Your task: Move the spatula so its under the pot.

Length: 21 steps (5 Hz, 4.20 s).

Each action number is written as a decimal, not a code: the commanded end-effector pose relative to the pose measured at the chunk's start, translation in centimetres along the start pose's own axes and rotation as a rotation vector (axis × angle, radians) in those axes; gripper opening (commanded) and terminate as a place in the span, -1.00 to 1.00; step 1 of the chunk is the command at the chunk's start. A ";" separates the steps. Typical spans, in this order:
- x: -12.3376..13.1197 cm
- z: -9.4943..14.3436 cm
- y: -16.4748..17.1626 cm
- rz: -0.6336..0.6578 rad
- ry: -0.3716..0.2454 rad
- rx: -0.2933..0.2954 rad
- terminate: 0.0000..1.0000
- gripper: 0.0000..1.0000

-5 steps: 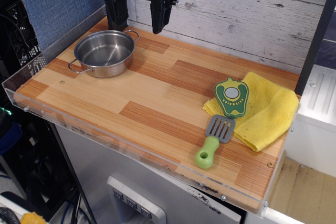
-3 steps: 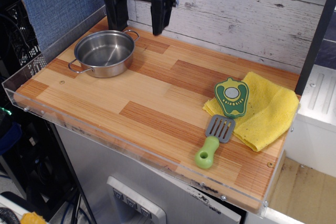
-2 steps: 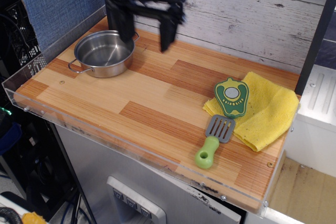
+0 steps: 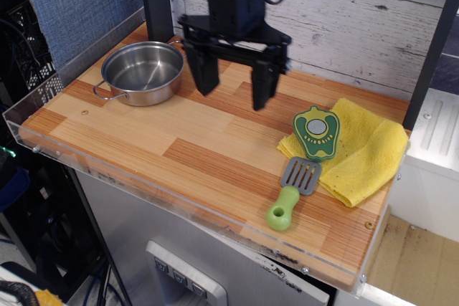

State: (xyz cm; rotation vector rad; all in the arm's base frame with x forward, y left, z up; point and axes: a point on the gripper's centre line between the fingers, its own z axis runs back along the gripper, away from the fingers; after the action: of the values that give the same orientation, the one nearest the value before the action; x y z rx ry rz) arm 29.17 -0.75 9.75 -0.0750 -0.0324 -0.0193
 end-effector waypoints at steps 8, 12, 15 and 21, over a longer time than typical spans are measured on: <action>-2.9 -8.1 -6.6 -0.047 -0.003 0.131 -1.00 1.00; -2.7 -9.4 -5.7 -0.045 0.010 0.164 -1.00 -1.00; -3.4 -4.4 -5.3 -0.084 -0.043 0.111 -1.00 -1.00; -2.6 -2.1 8.2 0.098 0.014 0.094 -1.00 -1.00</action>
State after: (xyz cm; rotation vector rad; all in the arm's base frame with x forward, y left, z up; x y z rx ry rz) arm 26.46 6.90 5.90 0.0121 0.0244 0.0796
